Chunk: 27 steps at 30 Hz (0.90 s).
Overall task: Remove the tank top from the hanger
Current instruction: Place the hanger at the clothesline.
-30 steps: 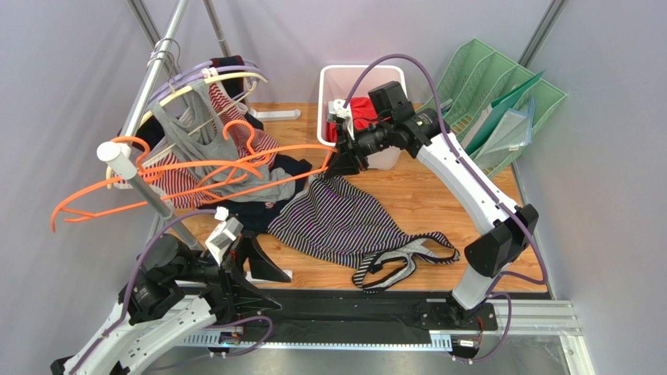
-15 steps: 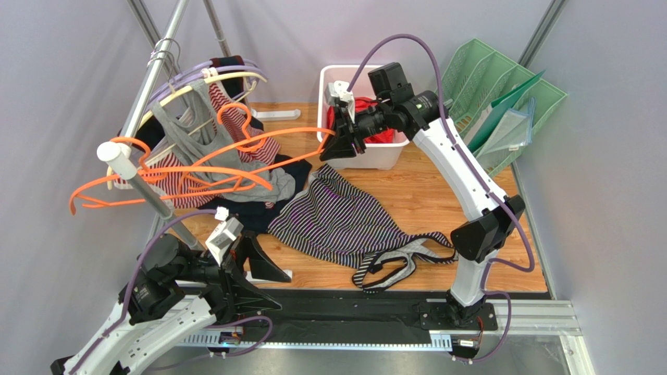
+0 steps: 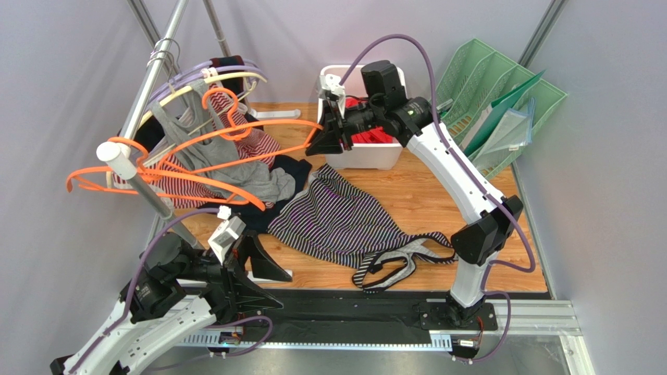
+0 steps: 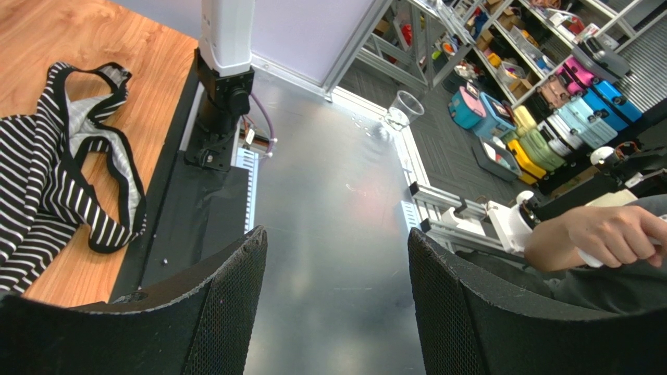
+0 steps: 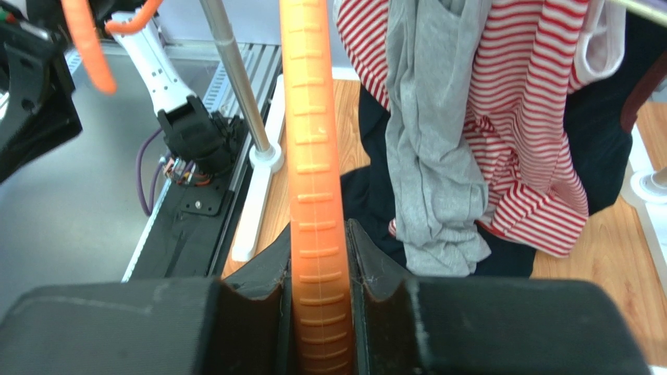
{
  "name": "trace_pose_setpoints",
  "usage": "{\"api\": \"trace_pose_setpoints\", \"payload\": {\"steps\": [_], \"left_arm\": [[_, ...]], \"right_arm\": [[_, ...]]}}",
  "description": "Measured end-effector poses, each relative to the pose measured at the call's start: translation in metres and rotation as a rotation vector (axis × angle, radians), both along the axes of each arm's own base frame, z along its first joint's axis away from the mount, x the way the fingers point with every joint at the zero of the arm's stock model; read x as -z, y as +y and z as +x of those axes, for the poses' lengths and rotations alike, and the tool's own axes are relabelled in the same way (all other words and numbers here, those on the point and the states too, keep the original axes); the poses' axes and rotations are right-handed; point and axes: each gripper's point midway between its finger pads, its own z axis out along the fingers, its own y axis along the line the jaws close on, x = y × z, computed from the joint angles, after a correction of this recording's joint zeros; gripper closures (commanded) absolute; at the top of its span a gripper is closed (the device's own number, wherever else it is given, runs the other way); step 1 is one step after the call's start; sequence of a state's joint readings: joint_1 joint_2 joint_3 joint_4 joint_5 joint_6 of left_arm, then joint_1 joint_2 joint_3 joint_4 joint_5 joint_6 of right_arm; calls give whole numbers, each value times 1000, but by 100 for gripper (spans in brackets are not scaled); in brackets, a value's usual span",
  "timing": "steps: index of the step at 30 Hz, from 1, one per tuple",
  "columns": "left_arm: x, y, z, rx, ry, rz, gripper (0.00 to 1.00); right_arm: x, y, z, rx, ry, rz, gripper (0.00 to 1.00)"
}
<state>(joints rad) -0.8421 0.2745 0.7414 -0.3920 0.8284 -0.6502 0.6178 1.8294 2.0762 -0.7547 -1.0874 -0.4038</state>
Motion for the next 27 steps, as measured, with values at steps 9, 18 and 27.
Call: {"api": "trace_pose_setpoints", "payload": {"steps": [9, 18, 27], "left_arm": [[-3, 5, -4, 0, -17, -22, 29], [-5, 8, -7, 0, -28, -35, 29], [-5, 8, -7, 0, -29, -36, 28]], "right_arm": [[-52, 40, -15, -2, -23, 112, 100], [-56, 67, -25, 28, 14, 117, 100], [-51, 96, -46, 6, 43, 110, 100]]}}
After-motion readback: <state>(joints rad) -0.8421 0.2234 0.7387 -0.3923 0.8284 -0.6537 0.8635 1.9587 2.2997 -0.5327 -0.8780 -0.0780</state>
